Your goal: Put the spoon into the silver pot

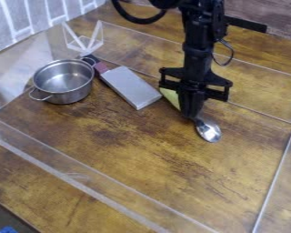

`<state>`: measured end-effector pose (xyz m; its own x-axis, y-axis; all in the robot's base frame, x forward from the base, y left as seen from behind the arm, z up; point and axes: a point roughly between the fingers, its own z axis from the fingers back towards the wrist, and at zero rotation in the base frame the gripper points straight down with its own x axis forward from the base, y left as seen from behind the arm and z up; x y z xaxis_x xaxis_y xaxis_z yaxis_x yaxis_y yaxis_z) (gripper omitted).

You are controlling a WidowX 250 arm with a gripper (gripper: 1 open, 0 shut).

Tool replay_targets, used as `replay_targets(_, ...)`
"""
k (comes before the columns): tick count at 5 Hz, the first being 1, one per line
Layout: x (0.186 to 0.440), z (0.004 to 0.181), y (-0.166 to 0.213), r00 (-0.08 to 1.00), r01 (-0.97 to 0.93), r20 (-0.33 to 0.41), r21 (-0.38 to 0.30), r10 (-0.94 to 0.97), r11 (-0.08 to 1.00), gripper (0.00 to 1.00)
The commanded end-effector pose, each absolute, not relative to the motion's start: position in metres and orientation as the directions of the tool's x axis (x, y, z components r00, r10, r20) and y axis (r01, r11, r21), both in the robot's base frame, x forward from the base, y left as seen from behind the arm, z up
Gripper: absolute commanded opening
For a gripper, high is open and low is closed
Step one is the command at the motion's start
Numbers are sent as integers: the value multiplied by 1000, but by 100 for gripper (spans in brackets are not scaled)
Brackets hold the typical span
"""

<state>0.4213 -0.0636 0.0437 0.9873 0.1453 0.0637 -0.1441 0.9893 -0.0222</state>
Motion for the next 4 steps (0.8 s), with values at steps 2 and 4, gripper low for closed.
replay_targets(2,430,64,-63,971,-199,127,-43,203,979,0)
replay_targets(4,429,49,-57,978,-163,126,-43,167,986,100)
